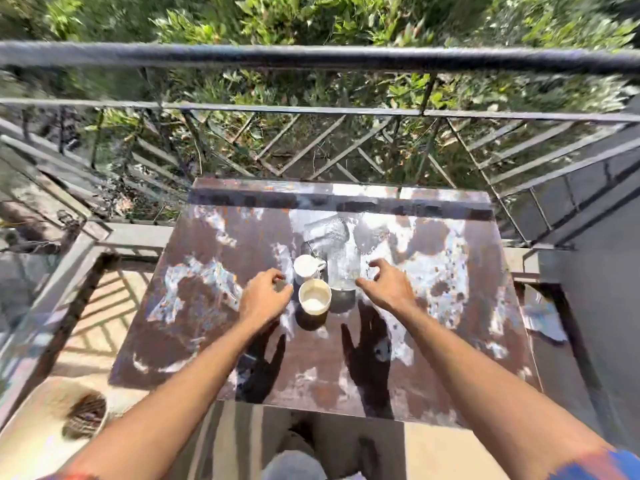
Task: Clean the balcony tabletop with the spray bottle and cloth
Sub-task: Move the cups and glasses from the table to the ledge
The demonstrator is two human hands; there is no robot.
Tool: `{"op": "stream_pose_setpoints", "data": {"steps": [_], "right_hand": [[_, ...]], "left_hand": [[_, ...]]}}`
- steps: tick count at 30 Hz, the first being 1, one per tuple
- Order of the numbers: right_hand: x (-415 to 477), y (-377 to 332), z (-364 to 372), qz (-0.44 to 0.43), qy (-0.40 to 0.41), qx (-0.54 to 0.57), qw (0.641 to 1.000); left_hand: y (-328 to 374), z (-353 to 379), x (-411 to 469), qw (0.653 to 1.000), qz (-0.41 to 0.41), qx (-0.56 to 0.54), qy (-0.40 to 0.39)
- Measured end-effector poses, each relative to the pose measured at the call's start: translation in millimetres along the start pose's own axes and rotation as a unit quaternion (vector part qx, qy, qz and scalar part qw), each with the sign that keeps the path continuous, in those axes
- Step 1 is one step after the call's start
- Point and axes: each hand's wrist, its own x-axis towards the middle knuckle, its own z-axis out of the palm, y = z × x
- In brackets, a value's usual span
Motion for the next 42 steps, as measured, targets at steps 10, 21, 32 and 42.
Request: {"op": "stream_pose_setpoints", "data": {"steps": [10,21,32,42], "right_hand": [[77.6,-49.0,56.2,0.137,-0.019,0.098,0.985],[74.8,-53.9,50.7,0.181,0.010,0.116,0.977],[55.9,-31.8,21.4,0.149,0.117,0.151,0.970],[33.4,-81.6,-3.3,-0.050,0.116,0.231,0.965]], "left_hand": [[29.5,11.9,129.5,0.991,0.064,-0.046,-0.106],[35.3,41.9,179.4,0.974,0.122,-0.031,-0.190],[48.2,32.3,172.8,0.980,0.124,-0.082,-0.129],[-39.2,-94.8,93.3,0.984,0.054,-0.153,0.078]]}}
